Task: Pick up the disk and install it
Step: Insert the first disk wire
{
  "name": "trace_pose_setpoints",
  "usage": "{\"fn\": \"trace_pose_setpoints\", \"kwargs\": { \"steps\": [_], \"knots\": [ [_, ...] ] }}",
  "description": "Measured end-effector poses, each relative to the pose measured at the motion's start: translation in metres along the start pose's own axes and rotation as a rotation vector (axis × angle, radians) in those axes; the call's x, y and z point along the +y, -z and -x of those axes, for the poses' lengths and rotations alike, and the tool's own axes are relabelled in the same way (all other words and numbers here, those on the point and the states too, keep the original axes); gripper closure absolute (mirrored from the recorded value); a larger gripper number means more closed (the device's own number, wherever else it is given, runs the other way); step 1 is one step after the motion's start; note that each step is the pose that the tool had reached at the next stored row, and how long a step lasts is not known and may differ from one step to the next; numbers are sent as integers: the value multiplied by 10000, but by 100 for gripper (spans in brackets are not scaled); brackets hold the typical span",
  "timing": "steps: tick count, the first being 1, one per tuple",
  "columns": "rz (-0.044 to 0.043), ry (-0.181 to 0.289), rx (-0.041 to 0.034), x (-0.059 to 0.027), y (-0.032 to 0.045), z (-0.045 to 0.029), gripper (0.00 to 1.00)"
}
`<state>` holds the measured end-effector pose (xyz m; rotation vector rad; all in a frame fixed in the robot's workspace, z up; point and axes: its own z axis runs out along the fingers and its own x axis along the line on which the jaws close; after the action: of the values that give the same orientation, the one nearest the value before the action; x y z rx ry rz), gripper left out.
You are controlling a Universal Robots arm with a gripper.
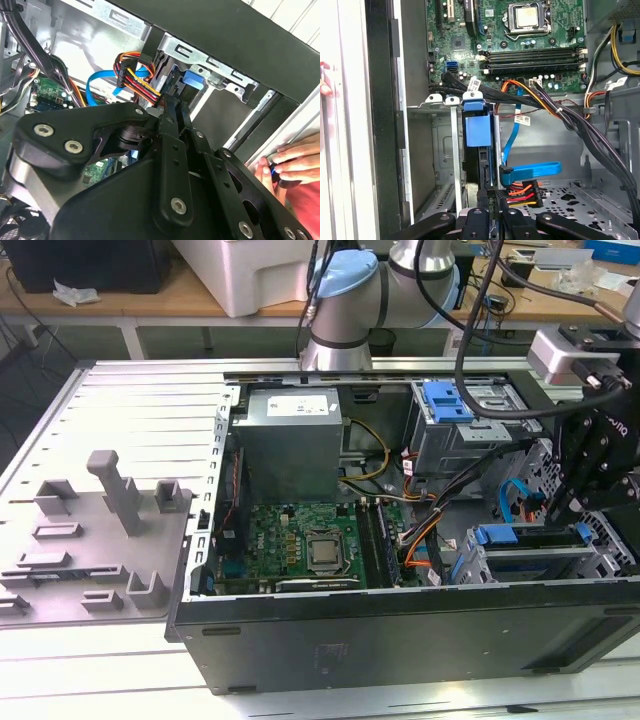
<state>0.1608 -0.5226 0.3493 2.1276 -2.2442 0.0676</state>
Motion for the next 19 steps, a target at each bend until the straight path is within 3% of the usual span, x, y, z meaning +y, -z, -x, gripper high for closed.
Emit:
{"fn": "trace_pose_setpoints", "kwargs": {
  "steps": [4,19],
  "knots": [
    [-17,272,0,0,-6,0,83],
    [-19,291,0,2,-31,-1,83]
  ]
}}
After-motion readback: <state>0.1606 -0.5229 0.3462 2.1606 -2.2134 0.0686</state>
